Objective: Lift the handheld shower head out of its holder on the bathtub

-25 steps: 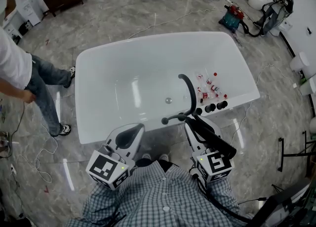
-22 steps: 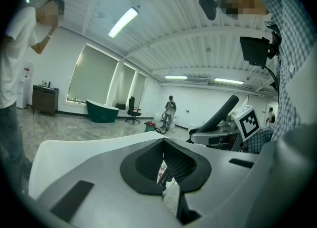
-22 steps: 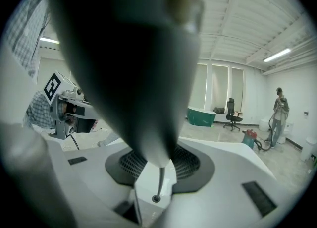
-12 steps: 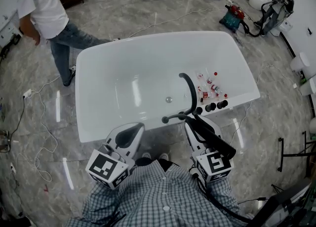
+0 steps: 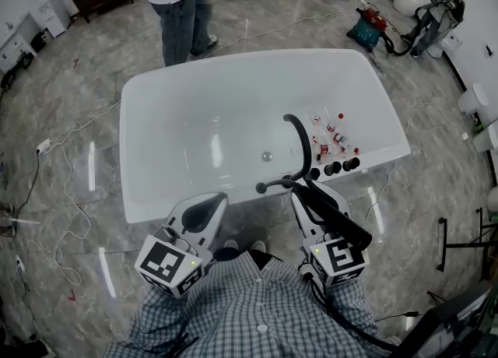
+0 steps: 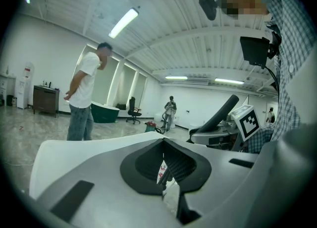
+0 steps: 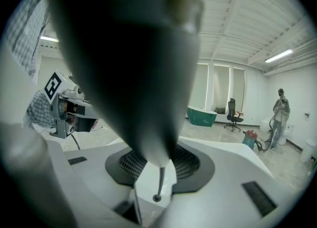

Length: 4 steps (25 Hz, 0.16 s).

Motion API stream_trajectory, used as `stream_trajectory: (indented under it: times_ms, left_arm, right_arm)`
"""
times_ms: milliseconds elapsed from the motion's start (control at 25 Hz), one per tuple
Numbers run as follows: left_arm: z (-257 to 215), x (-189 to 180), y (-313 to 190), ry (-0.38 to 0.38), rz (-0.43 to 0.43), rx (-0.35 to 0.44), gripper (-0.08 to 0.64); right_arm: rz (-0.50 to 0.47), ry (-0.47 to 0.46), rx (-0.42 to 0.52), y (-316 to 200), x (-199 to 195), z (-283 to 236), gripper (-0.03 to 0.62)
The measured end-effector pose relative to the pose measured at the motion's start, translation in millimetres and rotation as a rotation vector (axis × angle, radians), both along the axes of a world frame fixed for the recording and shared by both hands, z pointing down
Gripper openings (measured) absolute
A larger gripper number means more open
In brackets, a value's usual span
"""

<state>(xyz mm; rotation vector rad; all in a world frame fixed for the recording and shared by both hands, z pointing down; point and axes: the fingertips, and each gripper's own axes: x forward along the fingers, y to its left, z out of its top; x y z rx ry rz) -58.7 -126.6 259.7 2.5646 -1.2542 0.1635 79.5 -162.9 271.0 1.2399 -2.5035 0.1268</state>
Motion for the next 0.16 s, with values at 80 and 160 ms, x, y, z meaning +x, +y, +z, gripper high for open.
stream_trajectory:
  times_ms: [80, 160]
  left_arm:
    - [0.0, 0.4, 0.5, 0.0, 0.0, 0.001, 0.006]
    - [0.6, 0.2, 1.3, -0.001, -0.001, 0.002, 0.006]
  right_arm:
    - [-0.002, -0.002, -0.004, 1.0, 0.6, 2.8, 0.135]
    - [-0.004, -0.009, -0.011, 2.9, 1.3, 8.7, 0.135]
